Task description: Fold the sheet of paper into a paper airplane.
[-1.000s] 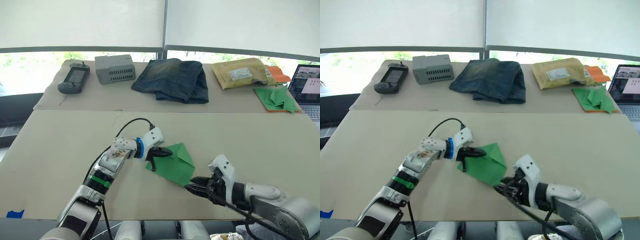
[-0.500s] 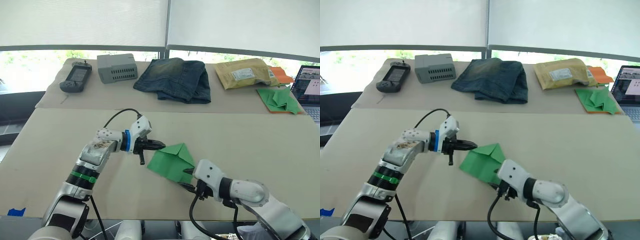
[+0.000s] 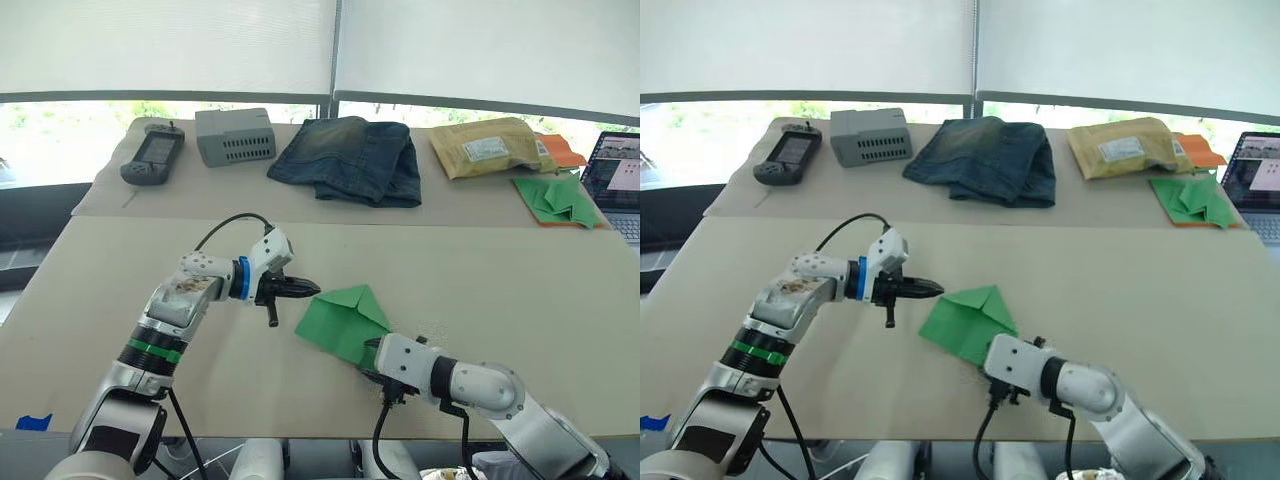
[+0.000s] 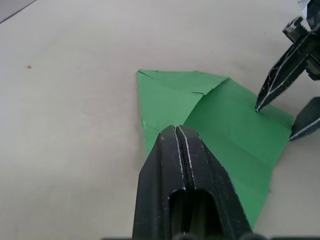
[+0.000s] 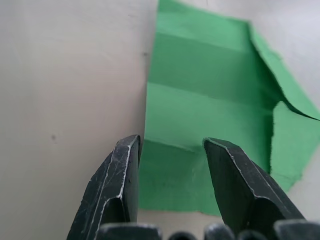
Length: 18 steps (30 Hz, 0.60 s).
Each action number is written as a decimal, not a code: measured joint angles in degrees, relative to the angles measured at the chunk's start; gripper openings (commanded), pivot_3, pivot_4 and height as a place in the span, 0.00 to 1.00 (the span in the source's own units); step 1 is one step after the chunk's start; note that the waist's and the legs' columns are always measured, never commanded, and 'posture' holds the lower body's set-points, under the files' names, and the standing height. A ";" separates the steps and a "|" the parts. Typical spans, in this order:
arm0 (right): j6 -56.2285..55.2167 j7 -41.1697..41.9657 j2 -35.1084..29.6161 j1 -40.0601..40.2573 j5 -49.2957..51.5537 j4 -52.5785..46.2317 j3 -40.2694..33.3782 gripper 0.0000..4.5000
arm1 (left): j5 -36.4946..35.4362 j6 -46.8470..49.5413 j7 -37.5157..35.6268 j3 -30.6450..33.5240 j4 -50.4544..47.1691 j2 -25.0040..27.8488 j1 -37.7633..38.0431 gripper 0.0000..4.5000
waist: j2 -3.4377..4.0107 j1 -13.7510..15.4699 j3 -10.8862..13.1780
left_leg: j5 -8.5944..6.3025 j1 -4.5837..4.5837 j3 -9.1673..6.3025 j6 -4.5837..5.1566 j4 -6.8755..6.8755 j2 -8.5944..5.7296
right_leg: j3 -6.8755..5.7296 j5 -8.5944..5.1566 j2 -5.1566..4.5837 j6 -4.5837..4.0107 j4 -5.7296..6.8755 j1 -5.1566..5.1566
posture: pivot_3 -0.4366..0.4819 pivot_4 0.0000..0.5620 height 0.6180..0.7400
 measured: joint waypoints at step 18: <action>-13.17 10.02 -5.36 -2.22 -2.37 8.23 -8.27 0.50 | 0.55 -0.76 2.12 -1.76 0.18 -4.22 -0.19 0.00 | -0.02 0.00 0.02 | 0.00 -0.02 -0.01 0.00 0.07 -0.17 | 0.03 0.06 -0.04 0.02 0.03 0.04 | 0.48 0.27 0.91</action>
